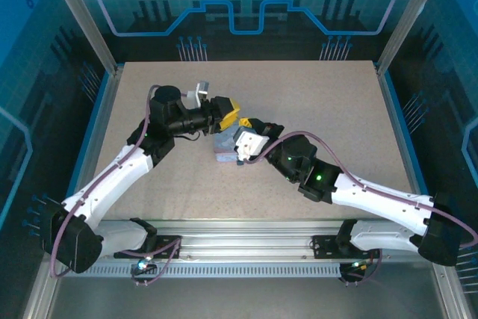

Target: Unlock a padlock with a key

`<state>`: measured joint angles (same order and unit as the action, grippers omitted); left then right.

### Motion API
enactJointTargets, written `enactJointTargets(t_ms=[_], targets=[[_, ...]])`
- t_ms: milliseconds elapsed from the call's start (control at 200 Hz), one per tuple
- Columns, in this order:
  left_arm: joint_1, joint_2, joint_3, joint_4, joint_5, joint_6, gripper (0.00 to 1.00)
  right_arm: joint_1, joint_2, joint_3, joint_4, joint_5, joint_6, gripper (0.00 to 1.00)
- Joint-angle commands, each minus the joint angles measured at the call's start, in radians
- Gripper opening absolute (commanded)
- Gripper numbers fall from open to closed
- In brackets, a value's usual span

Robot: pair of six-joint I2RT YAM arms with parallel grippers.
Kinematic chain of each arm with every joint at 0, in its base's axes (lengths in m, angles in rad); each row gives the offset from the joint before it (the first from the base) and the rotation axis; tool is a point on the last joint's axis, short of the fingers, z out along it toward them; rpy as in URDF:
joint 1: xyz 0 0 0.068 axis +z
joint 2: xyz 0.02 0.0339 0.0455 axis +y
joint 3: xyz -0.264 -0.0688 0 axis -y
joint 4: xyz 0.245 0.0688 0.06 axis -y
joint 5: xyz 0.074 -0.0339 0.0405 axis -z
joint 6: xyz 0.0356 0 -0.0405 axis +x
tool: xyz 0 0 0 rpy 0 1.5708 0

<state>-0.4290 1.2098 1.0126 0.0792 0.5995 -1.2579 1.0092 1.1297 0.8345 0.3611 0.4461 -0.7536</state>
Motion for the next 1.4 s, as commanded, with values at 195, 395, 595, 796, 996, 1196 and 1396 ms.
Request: enactJointTargets(t_ms=[195, 395, 595, 796, 996, 1196, 1396], targets=[[-0.011, 0.005, -0.010, 0.022, 0.031, -0.003, 0.15, 0.026, 0.014, -0.013, 0.047, 0.025, -0.020, 0.00], [-0.011, 0.011, -0.009, 0.021, 0.028, 0.002, 0.01, 0.028, -0.004, -0.024, 0.017, 0.026, -0.016, 0.00], [-0.011, 0.014, -0.003, 0.011, 0.018, 0.022, 0.00, 0.020, -0.017, -0.019, -0.014, 0.023, 0.038, 0.19], [-0.010, 0.016, 0.047, -0.117, -0.037, 0.157, 0.00, -0.025, -0.072, -0.010, -0.099, 0.019, 0.195, 0.38], [-0.010, 0.011, 0.094, -0.226, -0.126, 0.333, 0.00, -0.075, -0.132, 0.030, -0.320, -0.035, 0.436, 0.43], [-0.024, 0.014, 0.103, -0.225, -0.213, 0.454, 0.00, -0.217, -0.150, 0.111, -0.535, -0.263, 0.855, 0.47], [-0.064, 0.022, 0.095, -0.160, -0.279, 0.535, 0.00, -0.388, -0.123, 0.090, -0.475, -0.615, 1.199, 0.47]])
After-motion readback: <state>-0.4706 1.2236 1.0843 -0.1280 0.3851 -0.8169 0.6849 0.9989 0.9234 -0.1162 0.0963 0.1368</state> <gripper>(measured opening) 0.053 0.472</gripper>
